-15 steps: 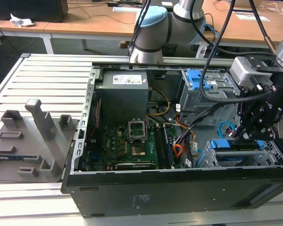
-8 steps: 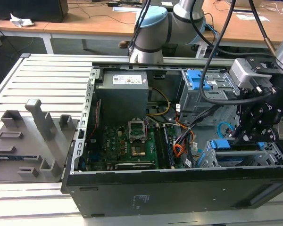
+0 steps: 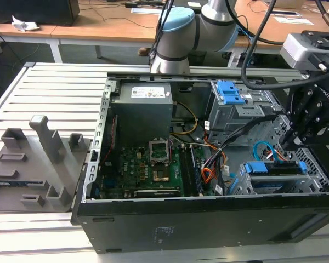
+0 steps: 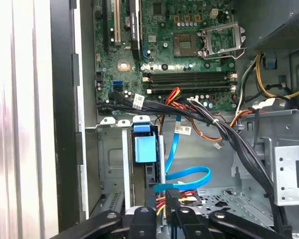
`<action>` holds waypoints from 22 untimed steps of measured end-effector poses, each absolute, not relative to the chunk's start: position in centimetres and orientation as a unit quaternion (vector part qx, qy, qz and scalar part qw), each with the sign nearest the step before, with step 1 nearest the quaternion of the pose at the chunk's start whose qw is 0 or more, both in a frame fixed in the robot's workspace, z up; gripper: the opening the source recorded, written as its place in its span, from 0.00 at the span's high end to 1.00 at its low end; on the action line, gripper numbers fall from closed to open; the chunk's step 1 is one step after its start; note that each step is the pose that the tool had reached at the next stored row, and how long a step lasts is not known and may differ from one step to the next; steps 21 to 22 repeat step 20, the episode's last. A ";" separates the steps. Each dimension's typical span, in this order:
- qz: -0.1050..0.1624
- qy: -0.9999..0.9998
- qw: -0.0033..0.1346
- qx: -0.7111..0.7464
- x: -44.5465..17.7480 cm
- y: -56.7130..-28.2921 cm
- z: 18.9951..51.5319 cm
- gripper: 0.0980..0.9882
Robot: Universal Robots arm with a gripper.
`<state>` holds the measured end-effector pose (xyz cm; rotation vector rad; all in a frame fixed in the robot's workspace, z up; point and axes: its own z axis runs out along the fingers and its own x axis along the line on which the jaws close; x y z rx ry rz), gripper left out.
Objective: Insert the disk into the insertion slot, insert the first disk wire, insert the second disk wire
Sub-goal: 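Insert the second disk wire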
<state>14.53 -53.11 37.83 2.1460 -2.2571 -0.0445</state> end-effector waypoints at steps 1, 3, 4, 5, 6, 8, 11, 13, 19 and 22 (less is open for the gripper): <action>-0.014 -0.725 0.013 0.689 14.5 -53.0 37.8 0.99; -0.014 -0.725 0.014 0.689 14.5 -52.9 37.8 0.99; -0.014 -0.725 0.014 0.689 14.5 -52.9 37.8 0.99; -0.014 -0.725 0.014 0.689 14.5 -52.9 37.8 0.99; -0.014 -0.725 0.014 0.689 14.2 -52.9 37.8 0.99; -0.014 -0.725 0.014 0.689 13.6 -52.9 37.8 0.99; -0.014 -0.725 0.014 0.689 12.8 -52.9 37.8 0.99; -0.014 -0.725 0.014 0.689 12.5 -52.9 37.8 0.99; -0.014 -0.725 0.014 0.689 12.5 -52.9 37.8 0.99; -0.014 -0.725 0.014 0.689 12.5 -52.9 37.8 0.99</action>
